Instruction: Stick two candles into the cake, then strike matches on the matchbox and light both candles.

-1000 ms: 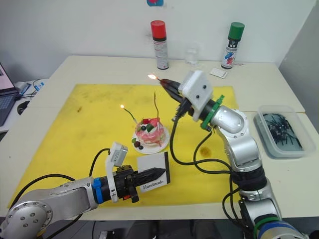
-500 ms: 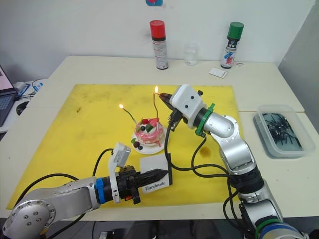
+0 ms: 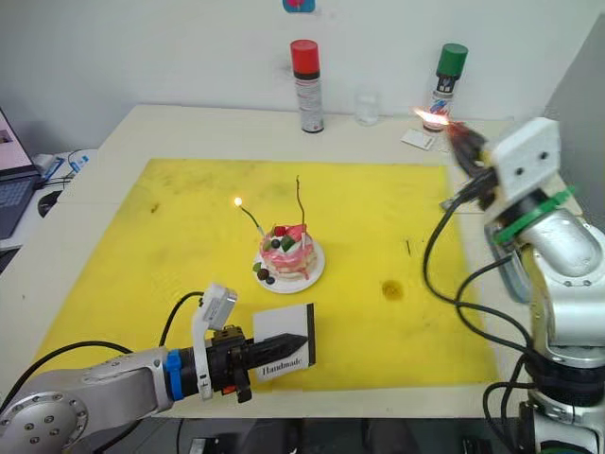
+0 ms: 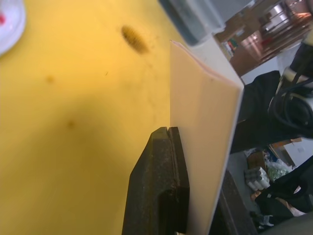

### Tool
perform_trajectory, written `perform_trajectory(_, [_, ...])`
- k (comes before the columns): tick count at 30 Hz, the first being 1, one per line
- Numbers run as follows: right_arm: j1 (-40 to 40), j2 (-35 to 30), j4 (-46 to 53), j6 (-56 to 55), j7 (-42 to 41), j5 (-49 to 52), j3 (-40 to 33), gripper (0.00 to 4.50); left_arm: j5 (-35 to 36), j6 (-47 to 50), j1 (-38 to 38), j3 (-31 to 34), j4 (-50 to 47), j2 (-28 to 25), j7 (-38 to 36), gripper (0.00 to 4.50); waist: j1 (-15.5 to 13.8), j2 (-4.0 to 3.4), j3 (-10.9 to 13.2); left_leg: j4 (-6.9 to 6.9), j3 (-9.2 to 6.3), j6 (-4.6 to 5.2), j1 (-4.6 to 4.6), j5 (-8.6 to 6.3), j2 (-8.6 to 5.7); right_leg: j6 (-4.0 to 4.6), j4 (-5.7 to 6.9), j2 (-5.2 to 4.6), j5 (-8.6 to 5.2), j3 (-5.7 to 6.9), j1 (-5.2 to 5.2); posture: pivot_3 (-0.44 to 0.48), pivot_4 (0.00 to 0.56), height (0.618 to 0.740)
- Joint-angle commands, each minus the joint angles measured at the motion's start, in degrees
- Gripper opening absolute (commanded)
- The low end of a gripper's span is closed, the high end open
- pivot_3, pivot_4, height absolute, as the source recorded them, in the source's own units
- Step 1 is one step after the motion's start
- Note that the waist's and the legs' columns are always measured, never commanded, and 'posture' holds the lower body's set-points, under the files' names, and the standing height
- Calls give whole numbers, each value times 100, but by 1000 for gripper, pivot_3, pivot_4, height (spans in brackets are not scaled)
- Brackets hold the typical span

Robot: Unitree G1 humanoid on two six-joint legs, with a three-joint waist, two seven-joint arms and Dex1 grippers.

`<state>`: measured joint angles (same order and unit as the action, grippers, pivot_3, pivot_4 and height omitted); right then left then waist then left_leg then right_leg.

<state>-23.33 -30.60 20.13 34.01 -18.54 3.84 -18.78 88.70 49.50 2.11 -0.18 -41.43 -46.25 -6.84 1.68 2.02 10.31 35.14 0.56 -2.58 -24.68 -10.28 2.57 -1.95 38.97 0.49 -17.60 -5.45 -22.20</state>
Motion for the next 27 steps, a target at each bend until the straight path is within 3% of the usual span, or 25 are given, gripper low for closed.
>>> perform_trajectory(1, [30,261,-419,986,828,-227,-335,38,-52,-13,21,-220,-165,143,-16,0,26,-10,5,2,7,0,0,1,0,3,2,1,6,-9,-4,0,150,740])
perform_trajectory(4, [65,117,-542,1379,724,-180,-263,38,-147,17,117,-273,-218,139,-109,0,102,-49,12,2,10,2,0,2,-6,-19,6,7,37,-27,-15,0,150,740])
perform_trajectory(10, [23,-212,-1045,1650,774,-188,-385,38,-318,8,52,-269,-128,166,-249,0,106,-49,11,-3,5,3,-4,1,2,-27,4,33,13,-10,-11,0,150,740])
perform_trajectory(14, [-10,-199,-1303,1570,866,-143,-505,930,-415,-13,-7,-362,-137,301,-183,0,107,-49,11,-4,7,3,-5,1,1,-27,4,34,12,-14,-11,0,150,740])
perform_trajectory(20, [-140,-165,-1266,878,964,-77,-500,3093,-458,13,-125,-365,-66,395,-197,0,112,-49,11,-3,6,3,-5,1,1,-30,5,35,13,-14,-11,0,150,740])
perform_trajectory(23, [-188,90,-1096,136,622,267,-309,4225,-465,25,-121,-341,-48,372,-239,0,120,-49,11,-3,5,3,-4,1,1,-31,5,36,13,-12,-10,0,150,740])
perform_trajectory(24, [-169,181,-1018,-87,424,383,-136,4486,-454,28,-117,-323,-49,355,-250,0,129,-49,11,-3,5,3,-4,1,2,-31,5,37,13,-12,-10,0,150,740])
perform_trajectory(27, [-133,633,-794,-268,42,818,248,4486,-401,43,-107,-252,-59,280,-281,0,147,-49,11,-3,3,3,-4,1,7,-31,5,41,13,-11,-10,0,150,740])
